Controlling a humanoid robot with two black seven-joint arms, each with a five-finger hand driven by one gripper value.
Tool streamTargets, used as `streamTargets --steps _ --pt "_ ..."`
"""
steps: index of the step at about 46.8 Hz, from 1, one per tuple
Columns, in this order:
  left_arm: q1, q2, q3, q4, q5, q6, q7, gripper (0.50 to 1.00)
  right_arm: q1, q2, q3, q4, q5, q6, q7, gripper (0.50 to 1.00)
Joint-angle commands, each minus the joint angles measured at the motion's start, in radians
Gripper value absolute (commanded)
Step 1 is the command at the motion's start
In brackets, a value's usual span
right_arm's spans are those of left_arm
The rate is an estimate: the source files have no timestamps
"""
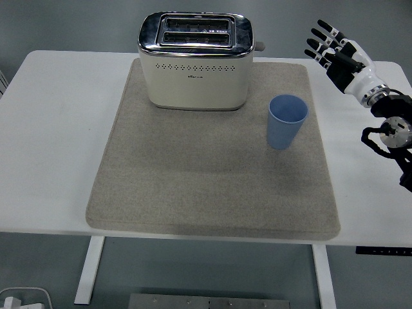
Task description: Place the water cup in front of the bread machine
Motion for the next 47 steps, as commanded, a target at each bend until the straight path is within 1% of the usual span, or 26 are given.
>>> streamTargets --steps 1,3,10,15,20,23,29,32,36,42,47 --pt "0.000 0.000 0.000 0.000 0.000 0.000 0.000 1.000 -0.003 -0.001 0.009 -0.003 0.014 0.066 0.019 0.930" --pt "-0.001 0.000 0.000 -0.001 0.000 0.000 0.000 1.000 -0.005 0.003 0.015 -0.003 0.014 0.063 0.022 0.928" --pt "-0.001 0.000 0.000 0.000 0.000 0.000 0.000 1.000 -0.002 0.008 0.014 -0.002 0.010 0.007 0.028 0.930" --pt "0.000 0.000 0.000 0.000 0.000 0.000 0.000 1.000 0.001 -0.006 0.006 -0.002 0.000 0.007 0.026 0.928" --pt "-0.001 0.000 0.000 0.000 0.000 0.000 0.000 1.000 0.015 -0.024 0.006 -0.003 -0.001 0.032 0.028 0.928" --pt "-0.001 0.000 0.000 0.000 0.000 0.000 0.000 1.000 0.017 -0.034 0.006 0.004 -0.006 0.063 0.033 0.928" --pt "0.000 0.000 0.000 -0.001 0.000 0.000 0.000 1.000 0.009 -0.086 0.014 0.024 -0.058 0.133 0.048 0.928" --pt "0.000 0.000 0.000 0.000 0.000 0.000 0.000 1.000 0.004 -0.107 0.017 0.038 -0.090 0.159 0.066 0.928" --pt "0.000 0.000 0.000 -0.001 0.000 0.000 0.000 1.000 -0.019 -0.149 0.028 0.087 -0.141 0.184 0.091 0.928" --pt "0.000 0.000 0.000 0.000 0.000 0.000 0.000 1.000 -0.055 -0.199 0.048 0.170 -0.239 0.192 0.118 0.928" --pt "0.000 0.000 0.000 0.000 0.000 0.000 0.000 1.000 -0.088 -0.212 0.052 0.188 -0.317 0.192 0.137 0.928"
